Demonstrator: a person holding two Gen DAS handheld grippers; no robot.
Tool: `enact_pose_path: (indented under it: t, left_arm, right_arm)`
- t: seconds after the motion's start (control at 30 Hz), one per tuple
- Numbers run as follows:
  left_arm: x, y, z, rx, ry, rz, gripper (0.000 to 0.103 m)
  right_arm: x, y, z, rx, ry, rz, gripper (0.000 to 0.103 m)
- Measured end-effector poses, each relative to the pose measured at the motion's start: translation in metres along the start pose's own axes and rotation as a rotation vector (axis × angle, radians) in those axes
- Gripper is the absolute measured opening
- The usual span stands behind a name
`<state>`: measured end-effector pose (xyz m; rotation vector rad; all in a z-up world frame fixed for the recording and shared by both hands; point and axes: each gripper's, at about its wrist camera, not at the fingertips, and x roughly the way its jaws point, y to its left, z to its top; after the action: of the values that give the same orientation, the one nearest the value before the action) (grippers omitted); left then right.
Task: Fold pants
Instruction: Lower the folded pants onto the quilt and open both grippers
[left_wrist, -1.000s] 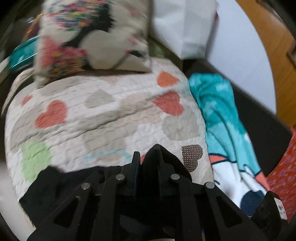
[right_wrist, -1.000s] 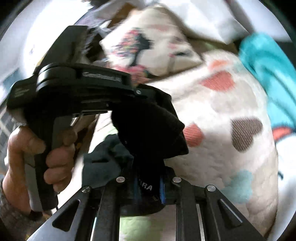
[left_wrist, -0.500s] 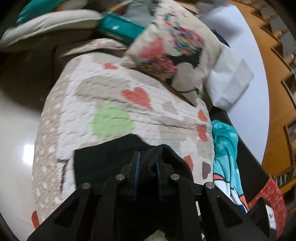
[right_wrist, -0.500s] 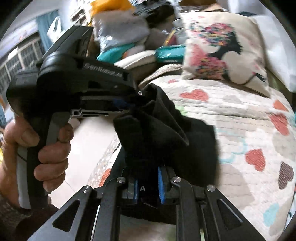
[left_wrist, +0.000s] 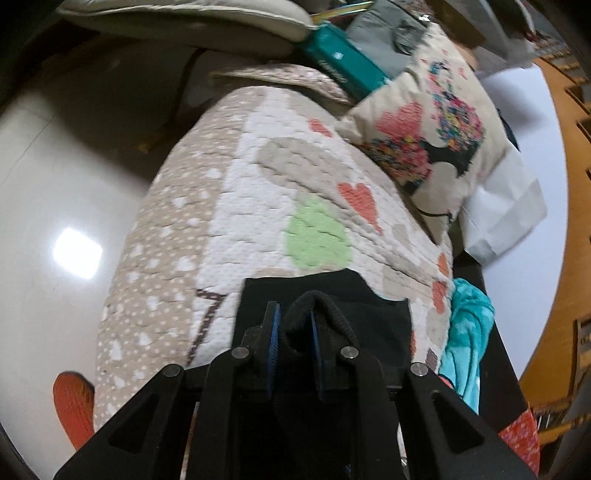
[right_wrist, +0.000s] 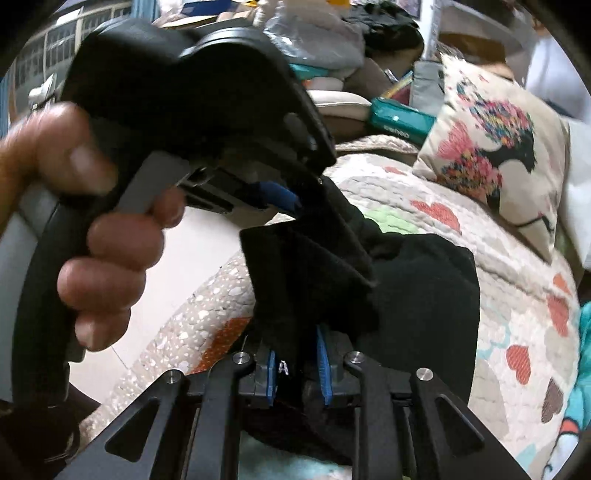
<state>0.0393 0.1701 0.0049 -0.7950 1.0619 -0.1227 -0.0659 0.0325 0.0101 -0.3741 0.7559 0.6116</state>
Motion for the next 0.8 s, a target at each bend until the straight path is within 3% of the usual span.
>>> enact_pose_path:
  t: [0.07,0.13,0.17,0.3,0.37,0.47,0.63,0.7,0.8]
  left_arm:
    - [0.002,0.007,0.0,-0.026,0.004,0.031,0.016]
    - [0.003,0.013,0.0,-0.043,0.009,0.052,0.018]
    - [0.004,0.016,0.001,-0.051,0.014,0.054,0.02]
    - [-0.001,0.024,0.002,-0.082,0.03,0.043,0.025]
    - [-0.007,0.029,0.003,-0.104,0.043,0.023,0.036]
    - [-0.014,0.036,0.006,-0.121,0.054,0.033,0.04]
    - [-0.042,0.056,0.013,-0.209,-0.06,0.087,0.04]
    - [-0.051,0.049,0.011,-0.178,-0.116,0.121,0.039]
    - [-0.054,0.02,0.005,-0.069,-0.161,0.109,0.04]
  right_arm:
    - [0.002,0.004,-0.001,-0.008,-0.002,0.012,0.039]
    - [-0.001,0.01,-0.003,-0.001,-0.002,0.091,0.063]
    - [-0.005,0.017,-0.007,-0.019,-0.002,0.105,0.065]
    - [-0.018,0.031,-0.018,-0.082,-0.016,0.118,0.069]
    - [-0.027,0.027,-0.021,-0.087,-0.02,0.135,0.071]
    - [-0.04,0.012,-0.03,-0.078,-0.013,0.129,0.071]
    - [-0.06,-0.03,-0.046,0.02,0.004,0.108,0.071]
    - [-0.068,-0.047,-0.048,0.059,-0.004,0.089,0.071]
    - [-0.077,-0.07,-0.047,0.134,-0.032,0.066,0.071]
